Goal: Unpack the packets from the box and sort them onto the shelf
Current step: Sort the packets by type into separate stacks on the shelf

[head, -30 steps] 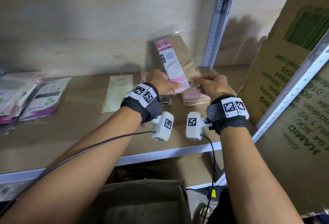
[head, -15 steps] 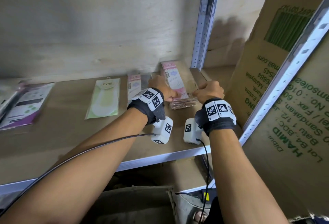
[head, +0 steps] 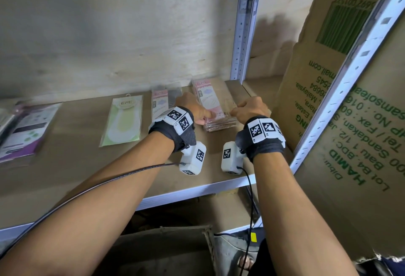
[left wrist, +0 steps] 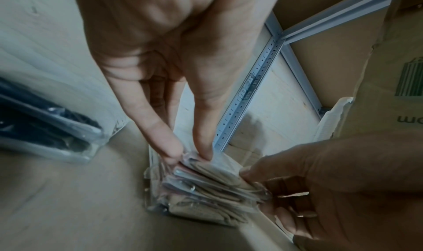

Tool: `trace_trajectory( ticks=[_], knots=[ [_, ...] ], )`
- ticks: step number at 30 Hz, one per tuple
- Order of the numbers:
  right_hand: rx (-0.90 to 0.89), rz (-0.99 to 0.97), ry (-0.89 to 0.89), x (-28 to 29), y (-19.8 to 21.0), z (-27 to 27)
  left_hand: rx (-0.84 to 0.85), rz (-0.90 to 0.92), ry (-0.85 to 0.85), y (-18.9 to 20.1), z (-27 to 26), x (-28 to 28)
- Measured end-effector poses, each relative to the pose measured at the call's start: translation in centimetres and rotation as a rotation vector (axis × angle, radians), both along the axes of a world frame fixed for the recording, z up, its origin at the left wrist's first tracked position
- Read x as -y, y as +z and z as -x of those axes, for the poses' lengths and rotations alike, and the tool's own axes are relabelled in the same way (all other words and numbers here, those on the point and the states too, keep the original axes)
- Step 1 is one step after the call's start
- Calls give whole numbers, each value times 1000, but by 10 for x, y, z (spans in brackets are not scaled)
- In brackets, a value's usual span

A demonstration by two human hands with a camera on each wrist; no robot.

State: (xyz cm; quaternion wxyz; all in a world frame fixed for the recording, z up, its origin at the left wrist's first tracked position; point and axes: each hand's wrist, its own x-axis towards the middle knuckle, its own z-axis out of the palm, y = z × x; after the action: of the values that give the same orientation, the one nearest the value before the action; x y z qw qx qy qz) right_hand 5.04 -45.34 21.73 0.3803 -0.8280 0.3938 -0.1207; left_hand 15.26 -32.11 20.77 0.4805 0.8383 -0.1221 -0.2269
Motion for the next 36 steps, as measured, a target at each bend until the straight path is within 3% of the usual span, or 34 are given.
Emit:
trace_trajectory(
  ticks=[5,10,13,17,27,36],
  knots=[
    [-9,3,-1,-3,4,1,35,23,22,3,1,-7],
    [148,103,-28,-18,16,-4,121,36,104,8,2,-44],
    [292,158,60,-36,22,-10,208,29,162,11,1,-85],
    [375,23,259,-75,23,-20,162,170,283,9,2,-149],
    [291,-190,708,-197,0,-47,209,312,610,8,-19,-320],
    [150,-310,843,-306,-6,-101,195,324,799,32,-33,-434]
  ],
)
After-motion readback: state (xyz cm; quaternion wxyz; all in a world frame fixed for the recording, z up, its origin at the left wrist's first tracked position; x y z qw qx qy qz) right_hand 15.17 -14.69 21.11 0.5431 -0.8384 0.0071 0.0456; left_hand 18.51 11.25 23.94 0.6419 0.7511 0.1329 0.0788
